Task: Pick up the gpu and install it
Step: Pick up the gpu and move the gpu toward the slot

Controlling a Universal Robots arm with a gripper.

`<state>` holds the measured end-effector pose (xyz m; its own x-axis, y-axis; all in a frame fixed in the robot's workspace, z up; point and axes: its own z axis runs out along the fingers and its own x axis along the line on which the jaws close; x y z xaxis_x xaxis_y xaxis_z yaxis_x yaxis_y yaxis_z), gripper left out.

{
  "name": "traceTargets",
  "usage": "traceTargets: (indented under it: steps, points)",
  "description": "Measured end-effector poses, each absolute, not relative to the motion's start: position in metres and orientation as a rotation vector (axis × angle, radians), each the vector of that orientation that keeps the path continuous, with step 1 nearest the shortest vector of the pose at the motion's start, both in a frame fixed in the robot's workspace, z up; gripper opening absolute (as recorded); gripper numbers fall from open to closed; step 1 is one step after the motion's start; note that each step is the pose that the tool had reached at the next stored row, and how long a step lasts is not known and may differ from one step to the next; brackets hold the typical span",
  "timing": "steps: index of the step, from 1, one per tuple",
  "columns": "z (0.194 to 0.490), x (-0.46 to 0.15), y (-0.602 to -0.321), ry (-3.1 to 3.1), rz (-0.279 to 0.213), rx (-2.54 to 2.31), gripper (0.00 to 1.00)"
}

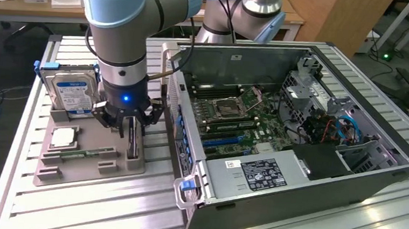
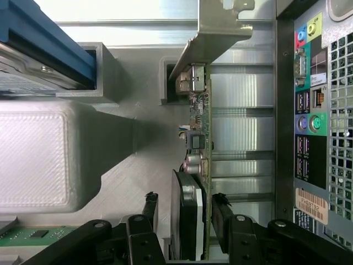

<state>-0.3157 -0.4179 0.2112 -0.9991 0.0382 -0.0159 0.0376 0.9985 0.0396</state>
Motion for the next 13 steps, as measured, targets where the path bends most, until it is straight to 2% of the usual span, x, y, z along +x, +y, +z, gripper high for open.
traceTargets:
  steps: [13]
  points:
    - [0.2104, -0.3154, -0.4119, 3.133, 0.059, 0.06, 0.52]
